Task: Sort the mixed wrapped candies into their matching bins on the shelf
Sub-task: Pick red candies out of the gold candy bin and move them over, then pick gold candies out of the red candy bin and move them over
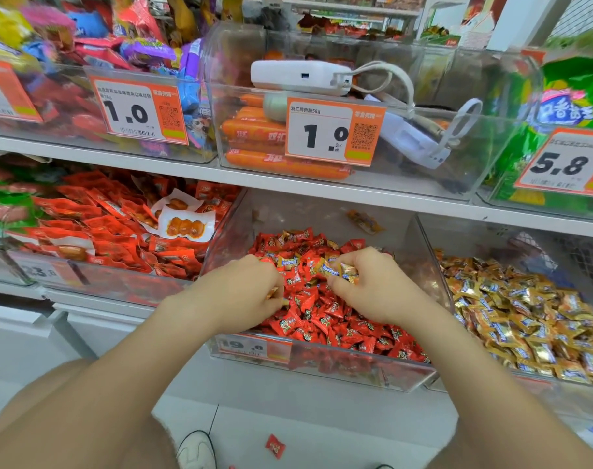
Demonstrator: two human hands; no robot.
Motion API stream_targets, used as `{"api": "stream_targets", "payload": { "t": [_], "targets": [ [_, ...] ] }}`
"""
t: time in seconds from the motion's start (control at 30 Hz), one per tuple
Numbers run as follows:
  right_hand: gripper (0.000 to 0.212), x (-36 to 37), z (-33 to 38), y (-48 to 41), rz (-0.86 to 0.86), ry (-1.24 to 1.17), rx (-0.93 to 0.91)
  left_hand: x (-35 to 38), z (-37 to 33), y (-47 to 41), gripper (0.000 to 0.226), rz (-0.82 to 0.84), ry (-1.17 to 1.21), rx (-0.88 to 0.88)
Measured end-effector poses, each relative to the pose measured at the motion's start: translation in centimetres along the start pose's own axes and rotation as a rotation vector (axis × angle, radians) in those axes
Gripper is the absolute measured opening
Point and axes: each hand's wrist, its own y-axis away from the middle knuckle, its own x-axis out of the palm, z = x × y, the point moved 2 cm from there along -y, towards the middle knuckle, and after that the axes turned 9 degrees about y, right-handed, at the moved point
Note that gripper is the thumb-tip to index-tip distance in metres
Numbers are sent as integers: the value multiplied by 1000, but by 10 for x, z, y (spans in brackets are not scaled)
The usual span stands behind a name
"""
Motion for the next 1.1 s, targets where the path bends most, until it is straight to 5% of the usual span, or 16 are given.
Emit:
{"api": "stream_targets", "payload": {
  "t": [0.2, 0.33, 0.5, 0.63, 0.7, 0.83, 1.0, 1.1],
  "targets": [
    [8, -34, -12, 32, -484, -145, 86, -13, -21, -3, 26, -322, 35, 19],
    [10, -56, -57, 58, -640, -123, 264, -8, -50, -11, 23, -444, 199, 82],
    [20, -67, -138, 85, -611, 33, 406, 9, -110, -23, 20, -392, 466, 197],
    [52, -48, -188, 92, -105, 379, 352, 27, -165, -36, 18, -332, 482, 302],
    [58, -41, -201, 95, -18, 444, 308, 35, -193, -44, 19, -325, 417, 380],
    [51, -47, -228, 94, -98, 457, 335, 40, -248, -65, 23, -318, 264, 453],
    [72, -61, -256, 100, -264, 260, 357, 61, -288, -127, 22, -289, 83, 318],
    [53, -78, -251, 115, -467, 48, 371, 78, -294, -161, 58, -50, 150, 238]
  ]
}}
